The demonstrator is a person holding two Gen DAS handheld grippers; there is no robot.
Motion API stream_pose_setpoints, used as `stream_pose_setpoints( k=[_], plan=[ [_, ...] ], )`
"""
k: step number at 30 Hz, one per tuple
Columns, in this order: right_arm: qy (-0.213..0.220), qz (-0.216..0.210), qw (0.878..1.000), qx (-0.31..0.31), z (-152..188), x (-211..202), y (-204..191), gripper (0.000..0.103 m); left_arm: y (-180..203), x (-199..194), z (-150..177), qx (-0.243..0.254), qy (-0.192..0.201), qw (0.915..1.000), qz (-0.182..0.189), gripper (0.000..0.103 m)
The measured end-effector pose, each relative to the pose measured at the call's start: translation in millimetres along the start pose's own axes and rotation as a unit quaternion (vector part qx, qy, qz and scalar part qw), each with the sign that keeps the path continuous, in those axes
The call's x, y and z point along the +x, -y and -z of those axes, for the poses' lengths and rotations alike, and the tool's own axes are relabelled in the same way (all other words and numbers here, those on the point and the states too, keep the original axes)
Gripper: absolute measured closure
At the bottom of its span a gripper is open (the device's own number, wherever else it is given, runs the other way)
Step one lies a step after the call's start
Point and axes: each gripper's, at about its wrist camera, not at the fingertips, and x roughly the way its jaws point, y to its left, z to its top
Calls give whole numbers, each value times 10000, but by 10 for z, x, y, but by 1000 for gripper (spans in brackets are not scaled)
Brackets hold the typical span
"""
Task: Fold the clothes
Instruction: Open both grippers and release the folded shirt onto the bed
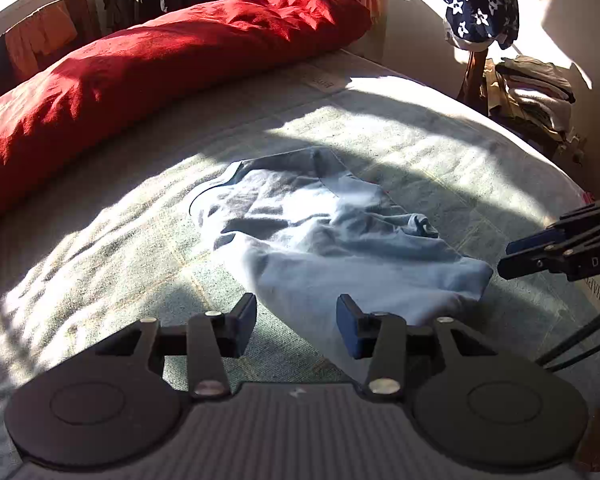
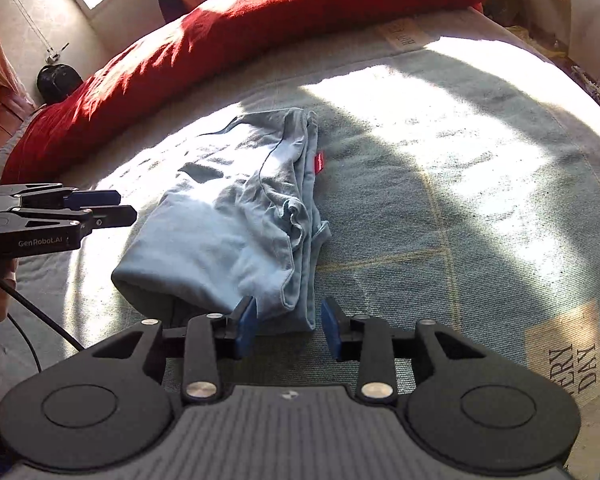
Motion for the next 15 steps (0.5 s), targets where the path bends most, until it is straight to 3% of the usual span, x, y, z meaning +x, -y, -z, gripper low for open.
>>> stream_pose_setpoints(
  k=[3, 7, 11, 12, 13, 15],
  plan=[
    [59, 44, 10000, -41, -73, 13, -54, 62, 159, -103, 241, 31, 135, 9998, 162, 38],
    [134, 90, 9998, -133, -140, 26, -130, 61, 365, 145, 487, -60, 205, 9996, 177, 37],
    [171, 140, 9993, -314, -182, 19, -233, 61, 419, 405, 530, -419, 498, 9971, -406, 40],
    [178, 143, 9991, -347, -188, 10, -252, 61, 446, 451, 544, -396, 533, 9955, -679, 46],
    [178, 154, 9990, -390, -192, 4, -275, 61, 471, 479, 557, -306, 526, 9951, -780, 57],
    [197, 178, 9981, -563, -198, 2, -330, 61, 528, 450, 607, -159, 558, 9948, -832, 67]
  ],
)
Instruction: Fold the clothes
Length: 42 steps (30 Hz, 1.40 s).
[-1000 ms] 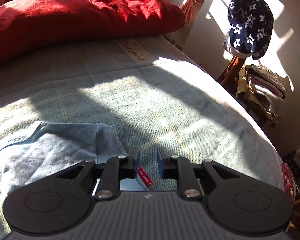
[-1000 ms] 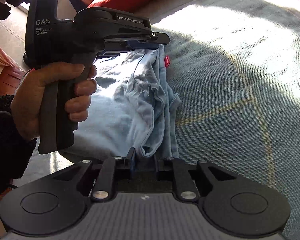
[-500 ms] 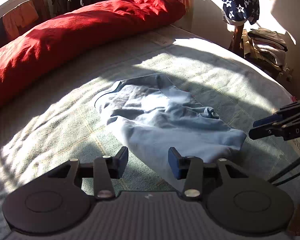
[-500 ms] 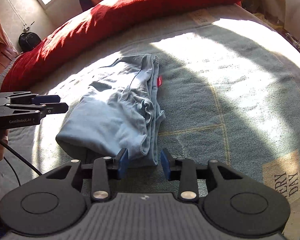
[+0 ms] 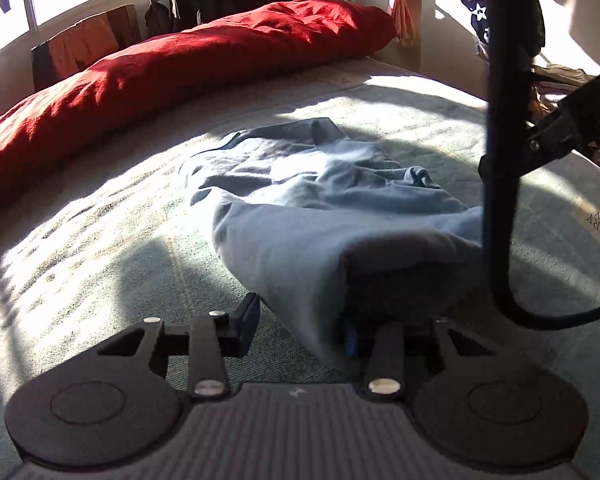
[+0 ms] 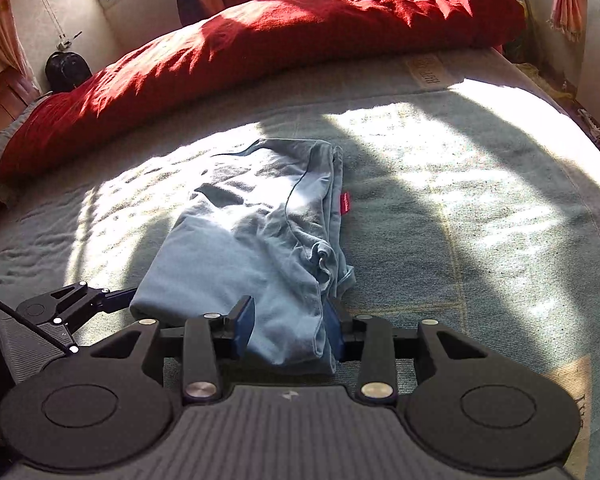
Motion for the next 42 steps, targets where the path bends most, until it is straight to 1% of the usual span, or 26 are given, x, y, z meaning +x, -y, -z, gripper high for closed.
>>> stream_pose_setpoints(
  k=[1, 2, 4, 6, 7, 8, 9, 12, 14, 16, 17, 19, 20, 21, 24, 27, 30, 31, 32, 33, 34, 35, 37, 39, 40, 42],
  plan=[
    [11, 11, 10000, -89, -6, -2, -27, 61, 36, -46, 50, 209, 60, 9997, -119, 67],
    [22, 22, 9998, -179, -11, -3, -55, 61, 41, -64, 78, 293, 67, 9994, -155, 67],
    [20, -127, 9989, -450, -35, 59, -133, 61, 2, -84, 122, 209, 12, 9997, -137, 68],
    [15, -286, 9969, -726, -60, 125, -213, 64, 1, -73, 122, 216, 25, 9997, -108, 68],
    [1, -391, 9955, -867, -83, 176, -271, 69, 16, -66, 121, 320, 70, 9994, -113, 68],
    [-10, -554, 9928, -1060, -107, 224, -344, 74, 24, -59, 119, 388, 98, 9991, -114, 68],
    [-20, -677, 9893, -1294, -129, 255, -436, 74, 21, -54, 118, 408, 105, 9991, -105, 68],
    [2, -683, 9810, -1816, -119, 285, -560, 74, 12, -72, 108, 408, 113, 9991, -99, 66],
    [-74, -520, 9853, -1626, -77, 246, -422, 73, 36, -119, 110, 525, 212, 9981, -235, 63],
    [-156, -347, 9894, -1404, -33, 204, -272, 73, 130, -167, 147, 851, 383, 9944, -498, 60],
    [-234, -267, 9915, -1251, -11, 192, -196, 73, 182, -186, 161, 1025, 483, 9916, -627, 60],
    [-405, -129, 9943, -973, 62, 187, -60, 73, 308, -212, 201, 1502, 703, 9820, -903, 60],
    [-458, -68, 9951, -870, 95, 190, -17, 72, 372, -217, 226, 1767, 802, 9754, -1045, 60],
    [-495, -71, 9954, -819, 113, 189, 3, 72, 438, -215, 254, 2096, 879, 9666, -1186, 60],
    [-488, -76, 9953, -836, 137, 171, 0, 72, 509, -256, 314, 2622, 1018, 9502, -1342, 60],
    [-421, -107, 9951, -890, 137, 169, -34, 72, 524, -284, 325, 3008, 1195, 9368, -1331, 60],
    [-405, -156, 9954, -859, 98, 212, -71, 72, 523, -234, 318, 3347, 1163, 9292, -1050, 68],
    [-410, -161, 9953, -862, 100, 218, -81, 72, 512, -221, 338, 3544, 1115, 9244, -860, 74],
    [-411, -172, 9953, -858, 107, 212, -79, 72, 492, -202, 375, 3849, 1029, 9153, -594, 81],
    [-412, -182, 9953, -852, 116, 204, -76, 72, 473, -186, 433, 4237, 1001, 8993, -417, 83],
    [-437, -185, 9956, -810, 130, 201, -55, 71, 456, -177, 485, 4553, 1005, 8841, -314, 83],
    [-465, -186, 9958, -763, 144, 198, -31, 71, 422, -149, 540, 4931, 981, 8642, -202, 83],
    [-541, -200, 9962, -648, 178, 197, 26, 71, 335, -93, 629, 5623, 1034, 8204, 38, 83],
    [-661, -319, 9967, -359, 206, 217, 113, 69, 277, -71, 620, 5953, 1049, 7962, 244, 83],
    [-711, -463, 9963, -129, 220, 230, 160, 67, 251, -61, 615, 6101, 1052, 7846, 343, 83],
    [-756, -703, 9939, 390, 255, 277, 258, 66, 238, -44, 590, 6198, 1009, 7769, 461, 83]
  ],
)
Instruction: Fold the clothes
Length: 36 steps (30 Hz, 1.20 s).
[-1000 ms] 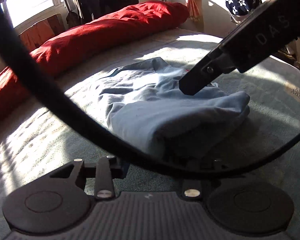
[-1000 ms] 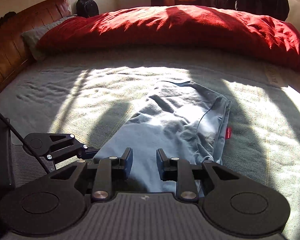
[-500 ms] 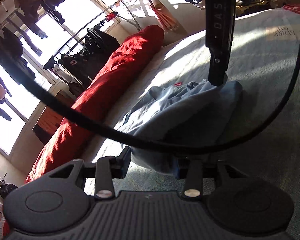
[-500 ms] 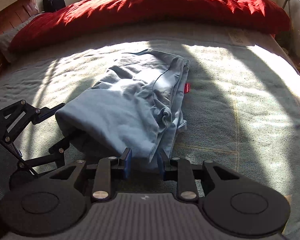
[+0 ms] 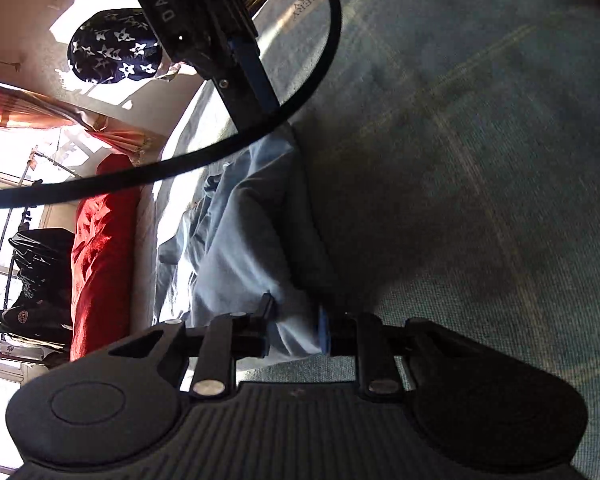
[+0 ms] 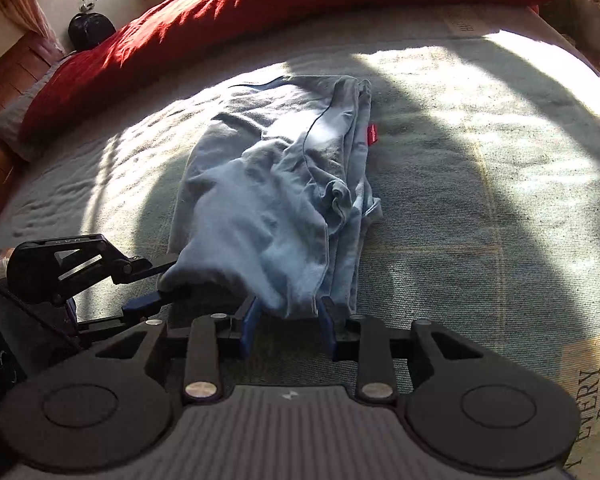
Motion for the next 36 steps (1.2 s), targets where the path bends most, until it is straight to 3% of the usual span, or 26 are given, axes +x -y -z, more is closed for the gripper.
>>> stream_pose_setpoints(
  k=[4, 9, 10, 12, 13, 15, 18, 23, 25, 26, 29, 31, 34, 36],
  plan=[
    [-57, -318, 9944, 1008, 52, 146, 221, 66, 15, 10, -44, -3, -37, 10000, 23, 83],
    [-62, -630, 9746, 2148, 187, 281, 406, 67, -30, 44, -99, -56, -105, 9999, 62, 83],
    [61, -709, 9702, 2316, 194, 254, 427, 69, -50, 48, -101, -21, -104, 9999, 91, 83],
    [280, -730, 9659, 2469, 178, 194, 433, 81, -84, 34, -93, 25, -103, 9998, 157, 83],
    [379, -680, 9656, 2480, 144, 167, 432, 94, -100, 37, -95, 37, -104, 9998, 183, 83],
    [542, -520, 9678, 2403, 62, 111, 408, 97, -174, 74, -120, 46, -110, 9996, 240, 83],
    [744, -228, 9740, 2130, -52, 14, 352, 97, -201, 83, -121, 19, -113, 9995, 303, 83],
    [340, 148, 9835, 1772, -6, 106, 368, 97, -230, -62, -40, -392, -150, 9978, 508, 81],
    [147, 200, 9840, 1764, 27, 115, 374, 93, -336, -125, -10, -648, -167, 9956, 650, 75],
    [157, 242, 9851, 1694, 23, 77, 356, 84, -416, -187, 32, -881, -217, 9928, 776, 75],
    [397, 418, 9906, 1239, -42, -135, 240, 83, -644, -358, 210, -1575, -493, 9808, 1039, 75],
    [576, 441, 9950, 690, -137, -252, 97, 83, -818, -409, 406, -2130, -854, 9669, 1116, 75],
    [737, 295, 9966, -213, -293, -269, -184, 83, -1200, -317, 744, -3396, -1339, 9252, 1032, 76],
    [697, 150, 9944, -774, -368, -160, -407, 84, -1510, -214, 873, -4323, -1197, 8891, 910, 77]
  ],
)
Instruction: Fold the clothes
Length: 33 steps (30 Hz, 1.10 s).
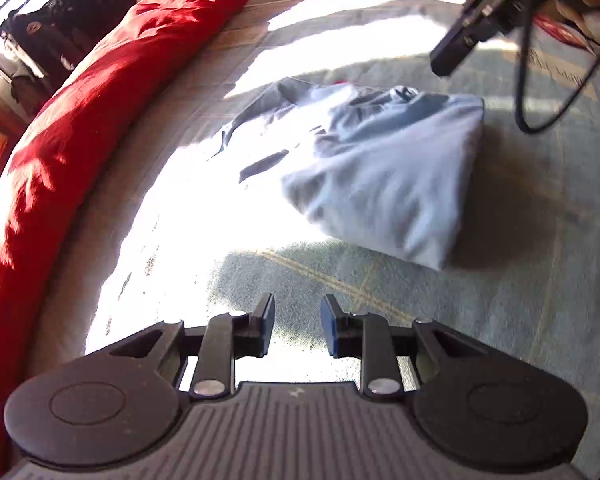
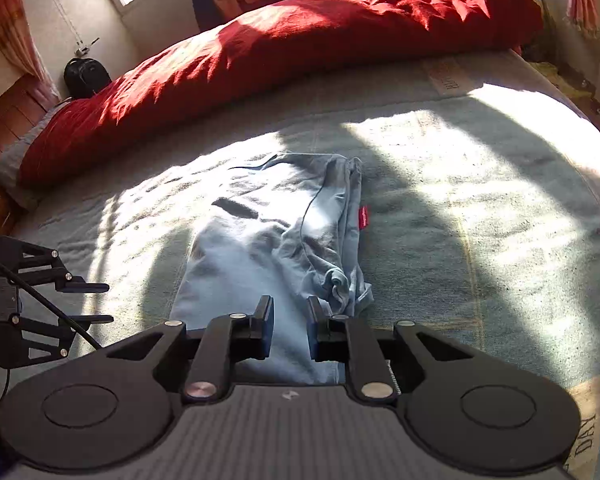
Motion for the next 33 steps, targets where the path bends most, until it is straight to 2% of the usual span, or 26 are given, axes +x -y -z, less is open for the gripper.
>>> stream_pose_setpoints(
  k=[1, 3, 6, 8, 10, 12, 13, 16, 21, 24, 25, 27, 30, 33],
  plan=[
    [-59, -90, 9996, -261, -33, 79, -114, 84, -137, 18, -90, -459, 116, 9989, 56, 78],
    [-155, -181, 9967, -770, -31, 207, -342, 84, -220, 93, -232, -840, 530, 9946, 317, 78],
    [-305, -256, 9903, -1334, 40, 355, -598, 84, -128, 335, -378, -633, 885, 9929, 474, 78],
    [-543, -257, 9885, -1386, 143, 507, -632, 84, -2, 574, -430, -486, 851, 9934, 593, 78],
    [-910, -10, 9862, -1382, 316, 727, -600, 85, 97, 852, -390, -445, 634, 9956, 524, 77],
    [-763, -82, 9892, -1250, 408, 747, -516, 86, 137, 1074, -297, -495, 401, 9969, 463, 77],
    [-750, -130, 9908, -1121, 396, 735, -479, 86, 132, 1104, -270, -562, 465, 9961, 491, 77],
    [-747, -127, 9920, -1010, 328, 688, -475, 86, 43, 1007, -272, -779, 530, 9942, 510, 77],
    [-384, -246, 9913, -1233, 205, 469, -703, 86, -195, 672, -238, -1143, 634, 9908, 352, 77],
    [-428, -386, 9900, -1290, 165, 609, -835, 85, -342, 593, -188, -1515, 558, 9867, 207, 78],
    [-610, -331, 9889, -1317, 191, 752, -867, 85, -369, 601, -175, -1628, 518, 9850, 240, 78],
    [-670, -253, 9877, -1389, 279, 936, -878, 80, -388, 597, -141, -1833, 493, 9813, 316, 78],
    [-698, -404, 9909, -1081, 197, 878, -783, 80, -366, 571, -124, -1946, 541, 9785, 425, 78],
    [-558, -514, 9940, -790, 91, 626, -625, 79, -332, 574, -165, -1973, 613, 9774, 436, 77]
  ],
)
